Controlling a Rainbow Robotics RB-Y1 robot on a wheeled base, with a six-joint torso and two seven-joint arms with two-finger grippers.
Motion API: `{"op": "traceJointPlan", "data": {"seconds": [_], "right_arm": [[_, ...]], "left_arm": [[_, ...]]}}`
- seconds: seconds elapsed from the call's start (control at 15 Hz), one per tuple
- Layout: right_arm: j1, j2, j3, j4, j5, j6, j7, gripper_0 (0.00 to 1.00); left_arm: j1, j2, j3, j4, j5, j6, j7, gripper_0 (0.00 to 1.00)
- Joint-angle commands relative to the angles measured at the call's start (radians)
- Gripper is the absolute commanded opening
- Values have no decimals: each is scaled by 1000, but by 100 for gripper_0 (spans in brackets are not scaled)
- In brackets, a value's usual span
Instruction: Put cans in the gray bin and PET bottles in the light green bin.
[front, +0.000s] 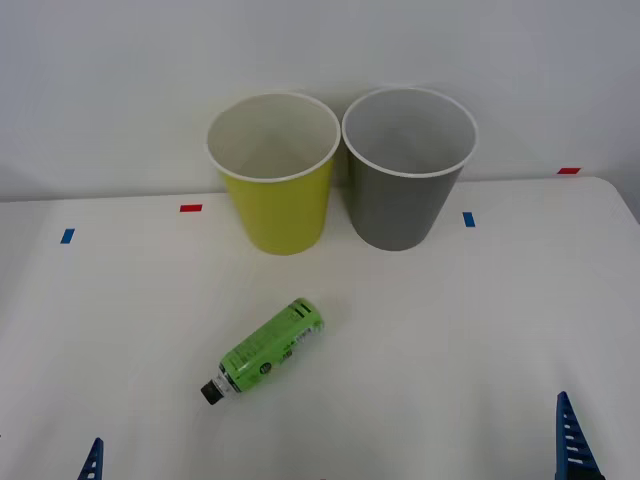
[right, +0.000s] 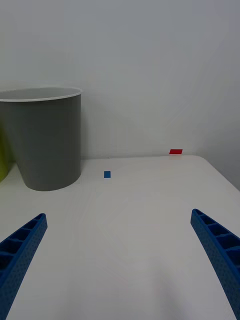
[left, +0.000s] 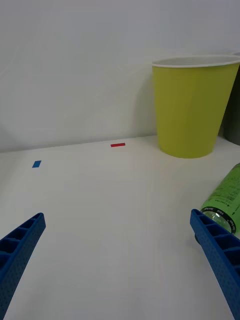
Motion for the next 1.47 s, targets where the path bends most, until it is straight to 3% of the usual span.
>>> {"op": "traceJointPlan", "data": {"seconds": [0.07,0.4,0.8,1.47], "right_arm": [[0,0,0,0,0,0,0,100],[0,0,0,0,0,0,0,100],[0,0,0,0,0,0,0,100],[0,0,0,0,0,0,0,100]], "left_arm": [[0,0,0,0,0,0,0,100],[-104,23,-18,89,9,-29,2,100],[-192,170,-38,89,-6,-26,-5,100],[-403,380,-117,87,11,140,-5,100]]}}
